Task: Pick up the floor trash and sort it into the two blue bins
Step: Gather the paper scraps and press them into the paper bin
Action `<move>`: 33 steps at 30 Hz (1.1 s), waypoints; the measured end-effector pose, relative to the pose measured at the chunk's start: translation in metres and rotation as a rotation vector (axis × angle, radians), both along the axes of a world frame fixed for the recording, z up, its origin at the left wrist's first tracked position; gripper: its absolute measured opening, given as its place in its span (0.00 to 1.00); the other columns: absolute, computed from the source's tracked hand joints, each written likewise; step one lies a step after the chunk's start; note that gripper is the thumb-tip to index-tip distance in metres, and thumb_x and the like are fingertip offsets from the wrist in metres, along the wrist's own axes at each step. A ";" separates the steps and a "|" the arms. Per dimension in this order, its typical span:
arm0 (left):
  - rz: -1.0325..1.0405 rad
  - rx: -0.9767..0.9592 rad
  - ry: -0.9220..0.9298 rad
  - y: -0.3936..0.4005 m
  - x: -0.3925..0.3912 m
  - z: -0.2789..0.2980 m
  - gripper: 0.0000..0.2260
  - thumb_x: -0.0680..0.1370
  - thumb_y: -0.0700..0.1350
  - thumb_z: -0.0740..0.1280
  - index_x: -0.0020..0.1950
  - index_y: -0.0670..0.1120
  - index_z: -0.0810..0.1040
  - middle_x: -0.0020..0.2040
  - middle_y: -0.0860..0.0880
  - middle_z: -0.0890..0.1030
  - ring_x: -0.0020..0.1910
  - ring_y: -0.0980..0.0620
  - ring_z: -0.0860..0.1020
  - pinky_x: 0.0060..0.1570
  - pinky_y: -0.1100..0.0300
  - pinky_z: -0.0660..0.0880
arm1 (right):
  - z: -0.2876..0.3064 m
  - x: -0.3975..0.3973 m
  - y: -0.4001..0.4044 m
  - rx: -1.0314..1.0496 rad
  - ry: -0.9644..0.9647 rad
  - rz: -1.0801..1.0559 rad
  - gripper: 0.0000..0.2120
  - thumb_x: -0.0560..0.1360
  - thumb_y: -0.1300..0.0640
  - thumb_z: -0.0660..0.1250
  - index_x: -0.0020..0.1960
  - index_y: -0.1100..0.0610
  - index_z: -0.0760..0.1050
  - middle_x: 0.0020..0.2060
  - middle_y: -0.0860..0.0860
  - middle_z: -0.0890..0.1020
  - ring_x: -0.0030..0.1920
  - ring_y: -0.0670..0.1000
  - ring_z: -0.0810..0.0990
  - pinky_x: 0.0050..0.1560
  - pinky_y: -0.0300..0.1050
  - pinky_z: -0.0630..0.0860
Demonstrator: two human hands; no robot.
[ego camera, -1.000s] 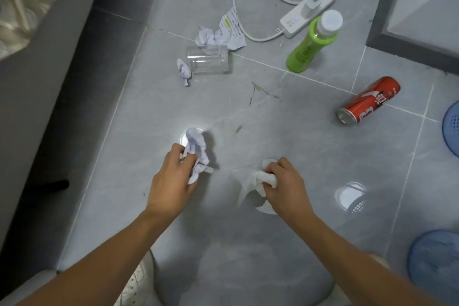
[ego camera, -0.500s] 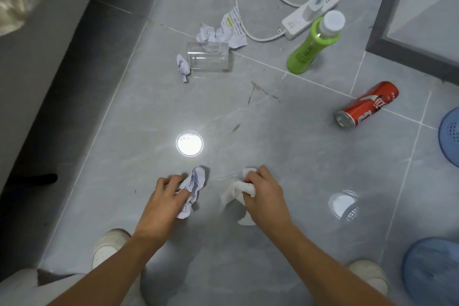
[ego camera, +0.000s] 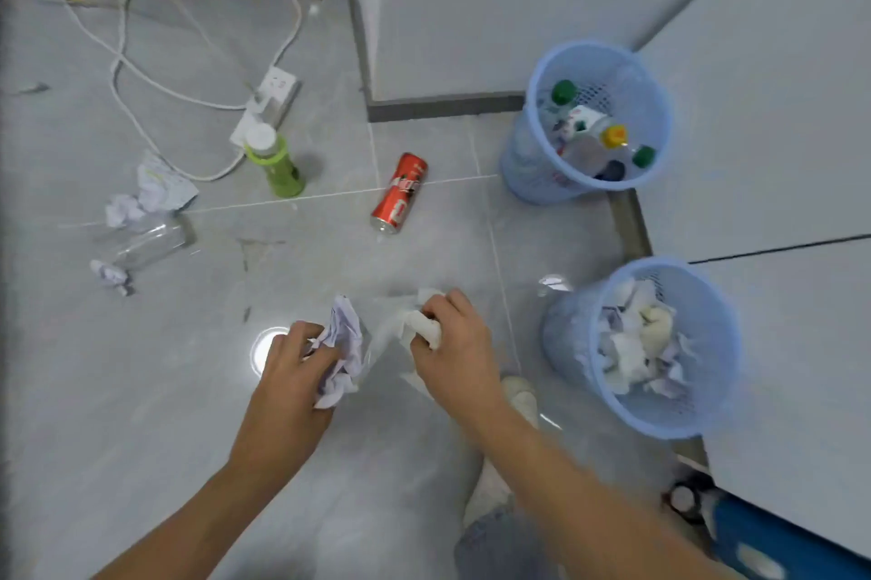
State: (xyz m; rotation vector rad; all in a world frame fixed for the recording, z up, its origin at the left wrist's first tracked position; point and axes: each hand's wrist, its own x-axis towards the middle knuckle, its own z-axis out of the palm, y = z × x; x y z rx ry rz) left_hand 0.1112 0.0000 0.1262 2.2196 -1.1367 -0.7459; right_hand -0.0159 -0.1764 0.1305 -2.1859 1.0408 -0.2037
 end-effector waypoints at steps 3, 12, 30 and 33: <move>-0.148 -0.057 -0.013 -0.068 -0.028 0.051 0.12 0.70 0.31 0.74 0.48 0.46 0.80 0.52 0.54 0.69 0.47 0.50 0.69 0.36 0.54 0.74 | 0.056 -0.054 -0.035 -0.024 -0.008 -0.186 0.08 0.66 0.66 0.68 0.40 0.56 0.72 0.40 0.49 0.73 0.37 0.48 0.70 0.38 0.38 0.63; -0.395 -0.237 -0.016 -0.241 -0.165 0.116 0.10 0.72 0.37 0.73 0.47 0.48 0.75 0.50 0.54 0.68 0.48 0.51 0.68 0.32 0.56 0.72 | 0.123 -0.219 -0.132 -0.083 0.009 -0.630 0.11 0.73 0.67 0.67 0.44 0.51 0.73 0.38 0.45 0.78 0.38 0.44 0.75 0.37 0.30 0.69; -0.742 0.540 -0.484 -0.332 -0.283 -0.062 0.32 0.75 0.53 0.69 0.76 0.46 0.64 0.75 0.40 0.60 0.73 0.40 0.59 0.64 0.44 0.67 | -0.104 -0.261 -0.207 0.357 0.371 -0.168 0.40 0.75 0.56 0.69 0.80 0.52 0.51 0.64 0.53 0.78 0.63 0.54 0.78 0.64 0.53 0.76; -0.814 0.647 -0.473 -0.338 -0.282 -0.061 0.37 0.72 0.59 0.69 0.78 0.50 0.62 0.77 0.40 0.55 0.77 0.39 0.53 0.70 0.40 0.60 | -0.089 -0.263 -0.212 0.445 0.323 -0.098 0.42 0.73 0.61 0.70 0.80 0.50 0.52 0.69 0.51 0.75 0.69 0.51 0.73 0.71 0.50 0.70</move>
